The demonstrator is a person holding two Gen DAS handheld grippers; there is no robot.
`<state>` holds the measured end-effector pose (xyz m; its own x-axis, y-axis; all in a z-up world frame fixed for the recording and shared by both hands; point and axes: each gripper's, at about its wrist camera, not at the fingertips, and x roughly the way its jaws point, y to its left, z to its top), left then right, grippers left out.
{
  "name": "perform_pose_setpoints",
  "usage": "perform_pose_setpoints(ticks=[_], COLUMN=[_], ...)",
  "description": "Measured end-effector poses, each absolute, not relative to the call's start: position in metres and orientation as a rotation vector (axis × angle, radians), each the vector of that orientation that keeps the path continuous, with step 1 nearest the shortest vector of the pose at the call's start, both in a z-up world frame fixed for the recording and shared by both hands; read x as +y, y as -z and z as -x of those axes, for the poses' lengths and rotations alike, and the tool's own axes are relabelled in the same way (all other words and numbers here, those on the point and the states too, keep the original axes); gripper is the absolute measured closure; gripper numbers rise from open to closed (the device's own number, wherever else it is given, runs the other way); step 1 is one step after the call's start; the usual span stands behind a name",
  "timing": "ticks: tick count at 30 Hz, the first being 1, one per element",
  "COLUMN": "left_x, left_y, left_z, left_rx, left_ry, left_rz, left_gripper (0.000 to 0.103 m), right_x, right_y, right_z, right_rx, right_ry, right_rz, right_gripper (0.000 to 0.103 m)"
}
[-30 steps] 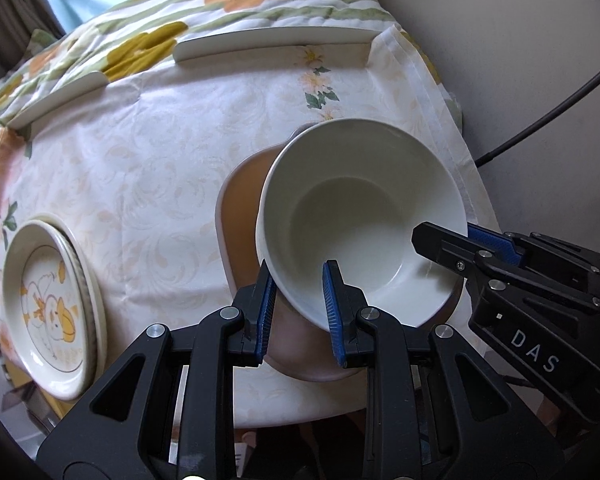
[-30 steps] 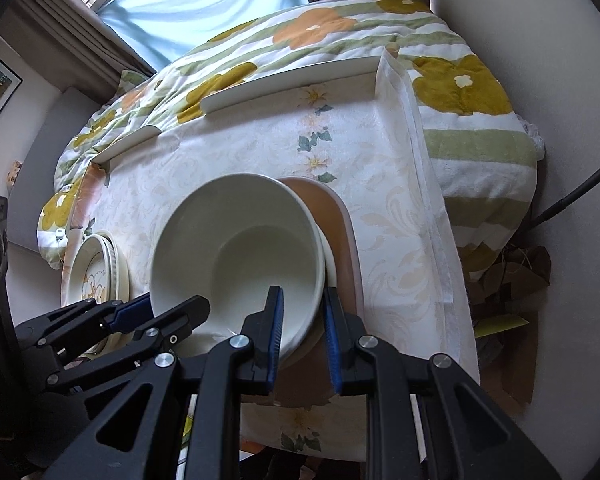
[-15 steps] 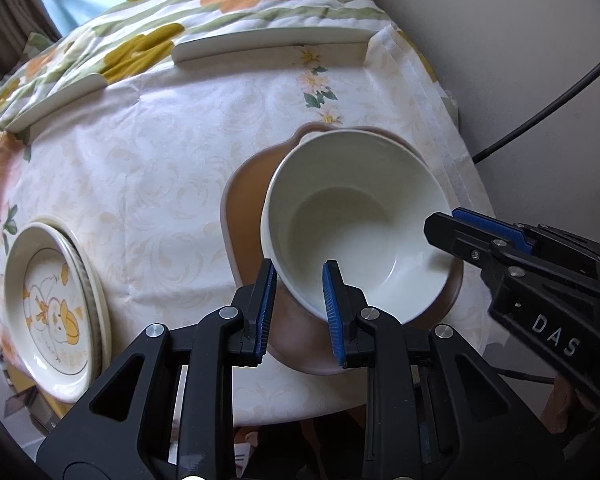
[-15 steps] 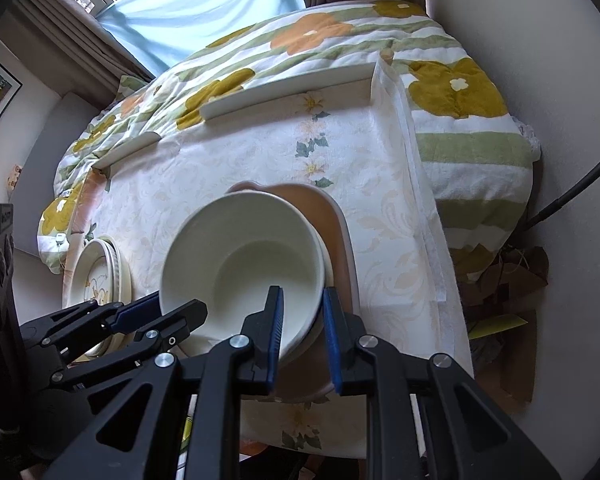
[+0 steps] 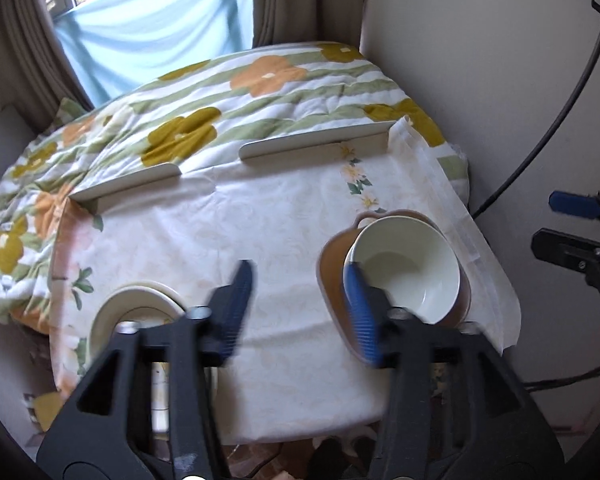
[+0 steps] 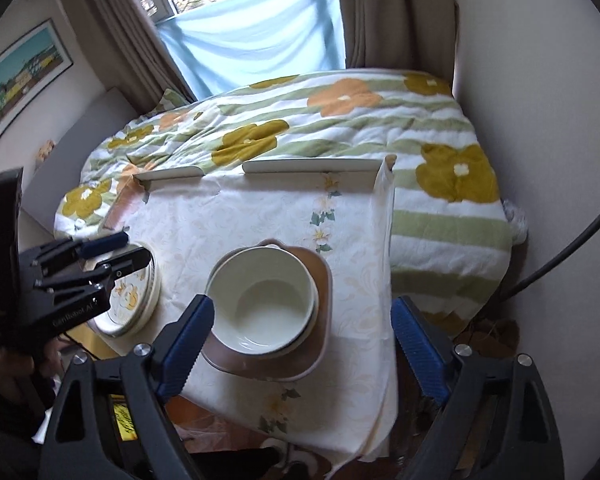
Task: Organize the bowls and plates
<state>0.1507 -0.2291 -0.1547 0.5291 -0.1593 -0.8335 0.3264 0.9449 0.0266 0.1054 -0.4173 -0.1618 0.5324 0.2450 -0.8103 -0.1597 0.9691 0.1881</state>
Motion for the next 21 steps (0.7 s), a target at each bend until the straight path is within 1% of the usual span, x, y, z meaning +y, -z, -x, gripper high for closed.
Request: perform_pose_setpoints(ticks=[2,3,8,9,10,11,13,15,18,21], left_x=[-0.224,-0.222,-0.225,-0.224,-0.224,-0.224,-0.226,-0.23,-0.237,-0.244], left_y=[0.154,0.154,0.172,0.177,0.181,0.186,0.195,0.206,0.224,0.243], left_z=[-0.148,-0.146,-0.142,-0.141,-0.141,-0.142,-0.144,-0.149,-0.156,-0.16], left_rx=[0.956,0.949,1.029,1.059,1.084,1.109,1.134,1.171,1.229,1.286], left_ry=[0.282,0.279,0.361,0.397,0.414,0.429,0.45,0.469,0.491,0.493], left_rz=[-0.21,-0.229,-0.355,-0.365,-0.371,-0.379,-0.392,-0.391,-0.388,-0.386], left_gripper=[0.007,0.005,0.005,0.005,0.005,0.005,0.005,0.005,0.005,0.005], right_x=[-0.416,-0.415,-0.408,-0.406,-0.402,-0.4,-0.396,-0.397,-0.395,-0.392], right_y=[0.162,0.164,0.18,0.185,0.19,0.197,0.212,0.224,0.238,0.255], right_z=[-0.104,-0.104,-0.104,-0.103,-0.103,-0.103,-0.107,-0.112,-0.121,-0.132], right_rx=[0.986,0.988,1.036,1.046,1.063,1.089,1.162,1.233,1.271,1.319], right_ry=[-0.239,-0.235,-0.256,-0.26,-0.263,-0.264,-0.242,-0.217,-0.225,-0.231], right_rz=[-0.051,-0.041,0.036,0.073,0.119,0.166,0.249,0.271,0.309,0.339], right_gripper=[0.015,0.015,0.015,0.013,0.005,0.003,0.003,0.003,0.003,0.005])
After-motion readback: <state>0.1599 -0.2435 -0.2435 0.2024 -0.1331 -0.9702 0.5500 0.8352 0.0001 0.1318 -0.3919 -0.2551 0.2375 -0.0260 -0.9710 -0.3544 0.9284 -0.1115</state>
